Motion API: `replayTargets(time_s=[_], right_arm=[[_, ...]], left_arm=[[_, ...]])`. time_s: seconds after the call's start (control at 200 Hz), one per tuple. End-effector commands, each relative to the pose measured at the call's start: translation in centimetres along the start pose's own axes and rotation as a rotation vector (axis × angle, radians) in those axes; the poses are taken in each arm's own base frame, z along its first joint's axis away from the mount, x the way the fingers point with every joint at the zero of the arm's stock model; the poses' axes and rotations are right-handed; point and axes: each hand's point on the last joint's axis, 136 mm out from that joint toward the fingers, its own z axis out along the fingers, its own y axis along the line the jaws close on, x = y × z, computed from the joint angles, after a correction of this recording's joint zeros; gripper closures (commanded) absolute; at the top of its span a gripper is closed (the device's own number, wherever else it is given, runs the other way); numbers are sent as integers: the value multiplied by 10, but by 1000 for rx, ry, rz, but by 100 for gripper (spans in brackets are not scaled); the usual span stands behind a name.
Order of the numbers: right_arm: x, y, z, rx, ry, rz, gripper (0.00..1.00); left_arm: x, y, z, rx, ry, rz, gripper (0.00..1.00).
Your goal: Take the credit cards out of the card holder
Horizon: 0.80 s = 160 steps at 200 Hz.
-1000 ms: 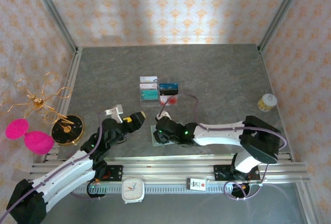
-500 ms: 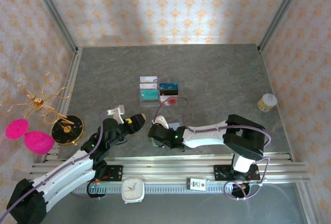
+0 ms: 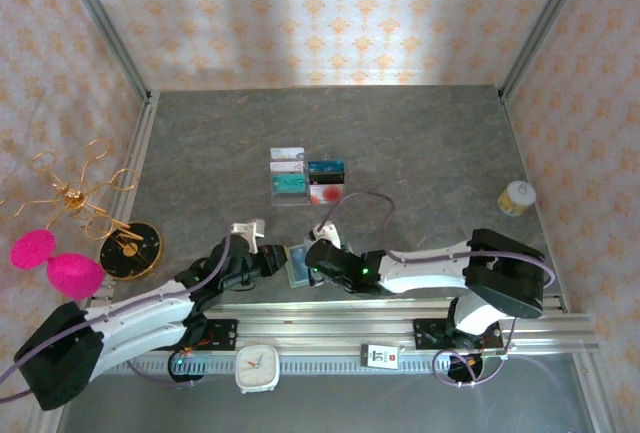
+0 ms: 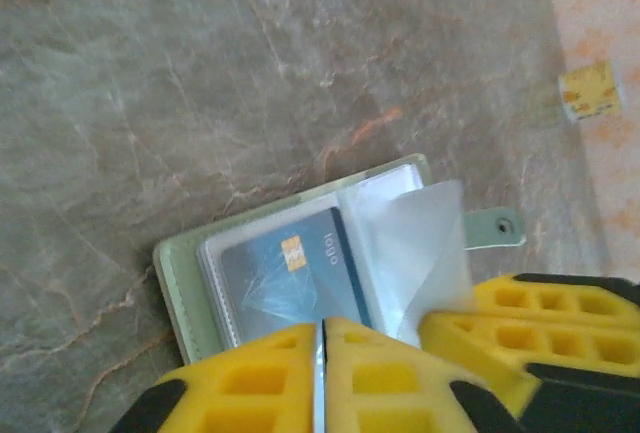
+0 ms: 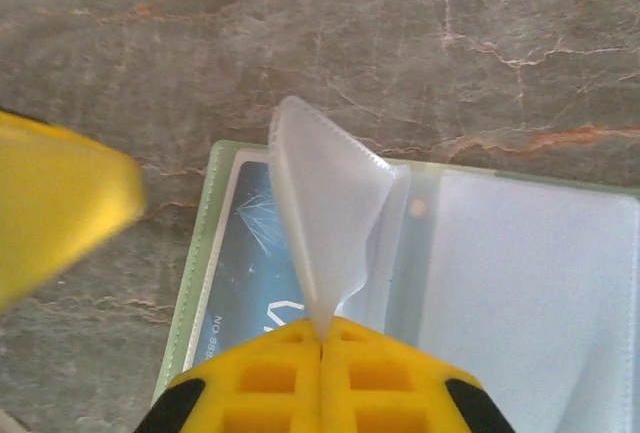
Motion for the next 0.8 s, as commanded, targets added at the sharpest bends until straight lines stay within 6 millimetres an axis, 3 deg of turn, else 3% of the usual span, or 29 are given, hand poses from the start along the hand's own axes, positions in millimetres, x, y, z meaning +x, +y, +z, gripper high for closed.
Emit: replayTargets(time_s=[0.0, 0.035, 0.15, 0.215, 0.41, 0.581, 0.796], right_arm=[[-13, 10, -6, -56, -52, 84, 100], [-13, 9, -7, -58, -54, 92, 99], [-15, -3, -14, -17, -74, 135, 74], [-21, -13, -25, 0, -114, 171, 67], [-34, -46, -61, 66, -234, 244, 67], [-41, -53, -83, 30, -288, 287, 68], [-41, -44, -82, -29, -256, 264, 73]], left_arm=[[-14, -18, 8, 25, -36, 36, 93], [-12, -17, 12, 16, -23, 42, 93], [-6, -30, 24, 39, 29, 68, 88], [-3, -42, 31, 54, 52, 93, 84], [16, -64, 54, 78, 142, 148, 82], [39, -72, 80, 72, 249, 171, 82], [24, -71, 61, 51, 182, 160, 75]])
